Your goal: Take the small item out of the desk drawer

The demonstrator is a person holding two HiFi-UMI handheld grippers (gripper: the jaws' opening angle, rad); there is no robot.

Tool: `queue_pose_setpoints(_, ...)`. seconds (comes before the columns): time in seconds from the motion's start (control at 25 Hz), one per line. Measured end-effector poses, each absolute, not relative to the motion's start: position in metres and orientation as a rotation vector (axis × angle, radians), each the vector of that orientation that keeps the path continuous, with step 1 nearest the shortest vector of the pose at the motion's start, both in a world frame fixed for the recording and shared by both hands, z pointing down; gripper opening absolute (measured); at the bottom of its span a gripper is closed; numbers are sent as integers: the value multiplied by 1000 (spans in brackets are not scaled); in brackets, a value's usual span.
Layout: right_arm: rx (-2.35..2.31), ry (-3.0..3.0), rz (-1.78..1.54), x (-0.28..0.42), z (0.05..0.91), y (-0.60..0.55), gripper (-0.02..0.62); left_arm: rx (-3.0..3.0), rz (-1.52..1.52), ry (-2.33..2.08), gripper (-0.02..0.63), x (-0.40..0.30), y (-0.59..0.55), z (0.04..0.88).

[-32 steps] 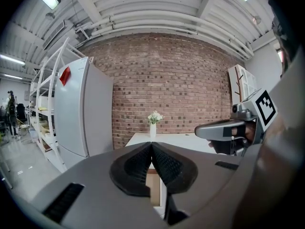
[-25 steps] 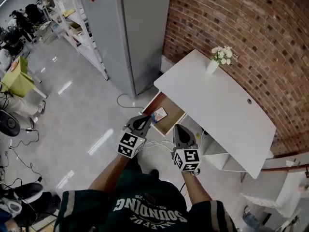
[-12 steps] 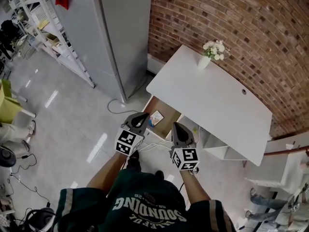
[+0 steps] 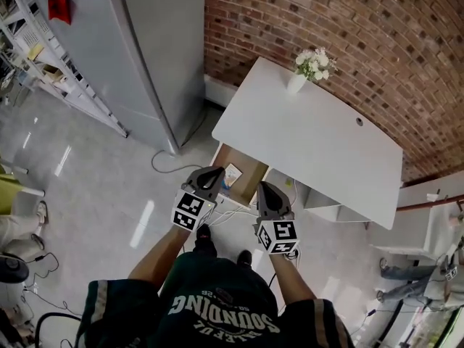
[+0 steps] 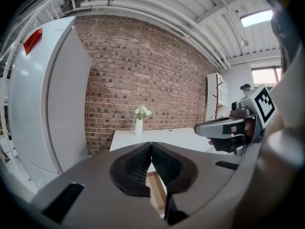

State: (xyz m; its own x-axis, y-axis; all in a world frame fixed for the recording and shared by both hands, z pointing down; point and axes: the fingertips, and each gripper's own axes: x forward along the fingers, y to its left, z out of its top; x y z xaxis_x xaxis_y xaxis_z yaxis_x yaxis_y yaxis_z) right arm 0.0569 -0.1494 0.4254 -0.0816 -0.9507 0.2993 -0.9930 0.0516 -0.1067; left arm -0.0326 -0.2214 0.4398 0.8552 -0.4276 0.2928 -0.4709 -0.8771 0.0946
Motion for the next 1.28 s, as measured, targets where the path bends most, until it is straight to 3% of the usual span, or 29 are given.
queue_pose_setpoints(0.48, 2135, -2047, 455, 46, 428, -152, 25, 2897, 420, -531, 17, -33, -236, 454)
queue_pose_setpoints(1.28, 2128, -2038, 547, 87, 466, -158, 25, 2862, 495, -541, 17, 1, -242, 483)
